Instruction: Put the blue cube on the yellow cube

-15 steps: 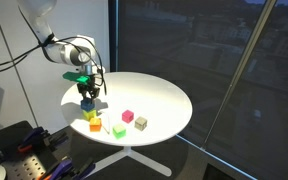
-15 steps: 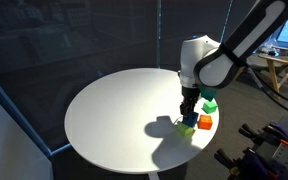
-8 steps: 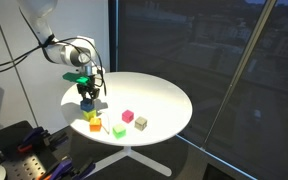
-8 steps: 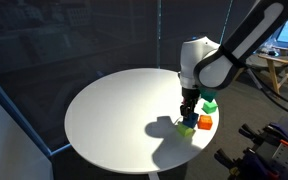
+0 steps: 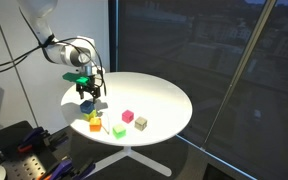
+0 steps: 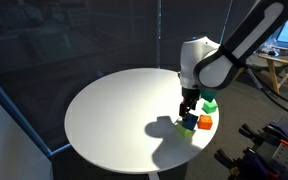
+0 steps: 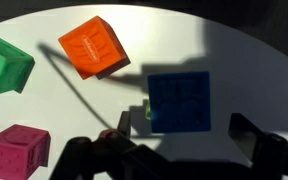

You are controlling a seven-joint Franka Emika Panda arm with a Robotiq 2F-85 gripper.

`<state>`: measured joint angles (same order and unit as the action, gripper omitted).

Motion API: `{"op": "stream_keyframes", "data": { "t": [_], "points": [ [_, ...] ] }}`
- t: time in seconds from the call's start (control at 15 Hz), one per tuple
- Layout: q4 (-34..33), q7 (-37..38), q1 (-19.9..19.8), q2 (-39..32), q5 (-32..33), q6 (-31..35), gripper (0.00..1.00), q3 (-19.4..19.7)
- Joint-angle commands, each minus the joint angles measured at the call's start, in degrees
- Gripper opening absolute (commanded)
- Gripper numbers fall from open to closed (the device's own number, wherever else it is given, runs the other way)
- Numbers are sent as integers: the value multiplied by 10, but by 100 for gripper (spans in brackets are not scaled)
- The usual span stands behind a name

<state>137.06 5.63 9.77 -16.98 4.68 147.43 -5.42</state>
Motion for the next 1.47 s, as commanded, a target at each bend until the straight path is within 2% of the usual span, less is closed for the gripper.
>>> {"op": "stream_keyframes", "data": {
  "t": [0.0,0.4,1.4],
  "points": [
    [3,-3,-3,4,-7,7,100,-4],
    [6,-25,-8,35,-43,-21,100,-26],
    [9,25,-4,151,-40,-108,100,-23]
  ]
}}
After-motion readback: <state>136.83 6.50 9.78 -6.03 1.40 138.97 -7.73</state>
